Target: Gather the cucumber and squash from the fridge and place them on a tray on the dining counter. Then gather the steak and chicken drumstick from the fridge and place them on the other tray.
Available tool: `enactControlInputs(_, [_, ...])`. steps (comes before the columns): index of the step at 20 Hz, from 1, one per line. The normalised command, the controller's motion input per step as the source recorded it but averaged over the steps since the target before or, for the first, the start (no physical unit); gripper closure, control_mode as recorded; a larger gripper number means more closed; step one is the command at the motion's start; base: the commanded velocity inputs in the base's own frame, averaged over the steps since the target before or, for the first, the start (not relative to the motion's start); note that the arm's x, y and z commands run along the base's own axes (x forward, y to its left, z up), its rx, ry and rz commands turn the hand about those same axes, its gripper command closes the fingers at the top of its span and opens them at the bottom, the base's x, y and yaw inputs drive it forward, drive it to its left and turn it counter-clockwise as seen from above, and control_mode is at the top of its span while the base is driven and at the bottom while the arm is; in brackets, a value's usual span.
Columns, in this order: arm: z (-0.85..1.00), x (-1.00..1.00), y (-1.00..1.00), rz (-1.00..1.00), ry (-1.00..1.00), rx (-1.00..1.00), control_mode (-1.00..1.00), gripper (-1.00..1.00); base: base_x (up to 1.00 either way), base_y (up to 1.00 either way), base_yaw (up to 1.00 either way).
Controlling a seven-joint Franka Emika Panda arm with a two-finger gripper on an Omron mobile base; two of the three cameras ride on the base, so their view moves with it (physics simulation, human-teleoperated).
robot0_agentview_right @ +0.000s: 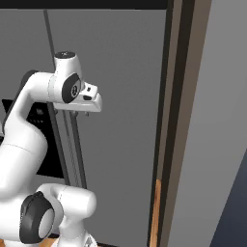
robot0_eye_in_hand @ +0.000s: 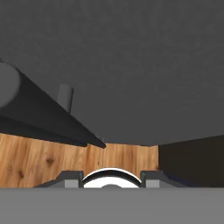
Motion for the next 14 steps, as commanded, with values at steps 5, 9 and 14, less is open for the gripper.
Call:
enactControlInputs(5, [0.00,-0.14,0.00,0.00,-0.03,0.00,-1.00,-1.00,0.00,0.00,0.00])
enactControlInputs(9, [0.00,-0.24,0.00,0.00,-0.03,0.00,-1.00,-1.00,0.00,0.00,0.00])
enactControlInputs(14, [0.00,-0.44,0.00,0.00,-0.09,0.00,-1.00,-1.00,0.00,0.00,0.00])
